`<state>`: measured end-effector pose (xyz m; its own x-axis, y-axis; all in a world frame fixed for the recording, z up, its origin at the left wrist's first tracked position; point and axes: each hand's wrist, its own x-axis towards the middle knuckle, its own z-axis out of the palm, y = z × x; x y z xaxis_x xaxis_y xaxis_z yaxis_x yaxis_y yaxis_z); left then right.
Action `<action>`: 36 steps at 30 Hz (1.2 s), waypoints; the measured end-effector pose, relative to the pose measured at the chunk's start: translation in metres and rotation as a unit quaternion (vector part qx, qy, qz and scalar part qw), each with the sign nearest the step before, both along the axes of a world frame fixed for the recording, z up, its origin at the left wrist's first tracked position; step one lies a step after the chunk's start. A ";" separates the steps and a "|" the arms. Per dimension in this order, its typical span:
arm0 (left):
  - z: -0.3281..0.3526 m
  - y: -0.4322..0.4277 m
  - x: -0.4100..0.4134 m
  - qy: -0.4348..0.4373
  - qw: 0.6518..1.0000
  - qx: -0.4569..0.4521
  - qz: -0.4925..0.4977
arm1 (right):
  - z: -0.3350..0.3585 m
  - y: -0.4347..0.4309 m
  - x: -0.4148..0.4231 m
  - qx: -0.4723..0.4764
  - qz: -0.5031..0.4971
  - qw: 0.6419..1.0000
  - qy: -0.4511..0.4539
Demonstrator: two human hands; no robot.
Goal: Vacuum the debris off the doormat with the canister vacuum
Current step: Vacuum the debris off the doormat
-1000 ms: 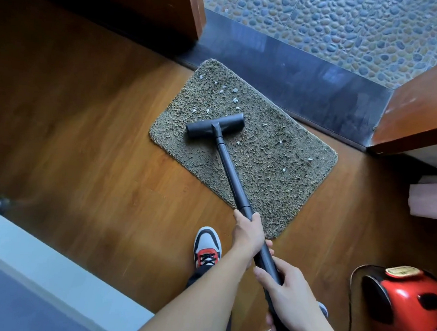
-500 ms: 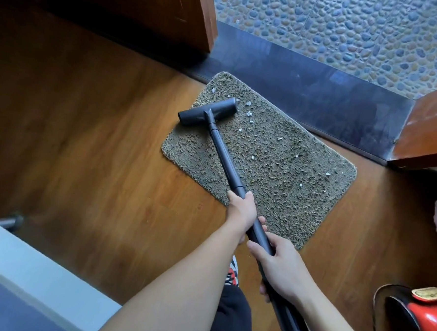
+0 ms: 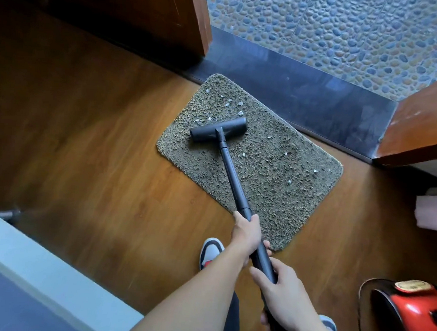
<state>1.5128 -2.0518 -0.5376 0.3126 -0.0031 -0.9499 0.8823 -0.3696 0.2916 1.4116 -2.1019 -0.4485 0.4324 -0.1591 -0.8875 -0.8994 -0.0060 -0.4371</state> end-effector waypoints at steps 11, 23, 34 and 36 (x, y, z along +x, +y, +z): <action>0.015 -0.028 -0.093 0.012 1.000 -0.022 -0.004 | 0.009 -0.027 -0.094 -0.057 0.044 0.997 0.014; -0.008 -0.041 -0.011 -0.017 0.999 -0.026 -0.034 | -0.007 -0.025 -0.017 -0.014 -0.056 0.998 -0.007; -0.029 -0.039 0.083 -0.050 0.998 -0.031 -0.031 | -0.027 -0.018 0.077 -0.039 -0.053 0.997 -0.026; -0.030 -0.040 0.095 -0.055 0.997 -0.034 -0.035 | -0.031 -0.018 0.089 -0.044 -0.050 0.997 -0.029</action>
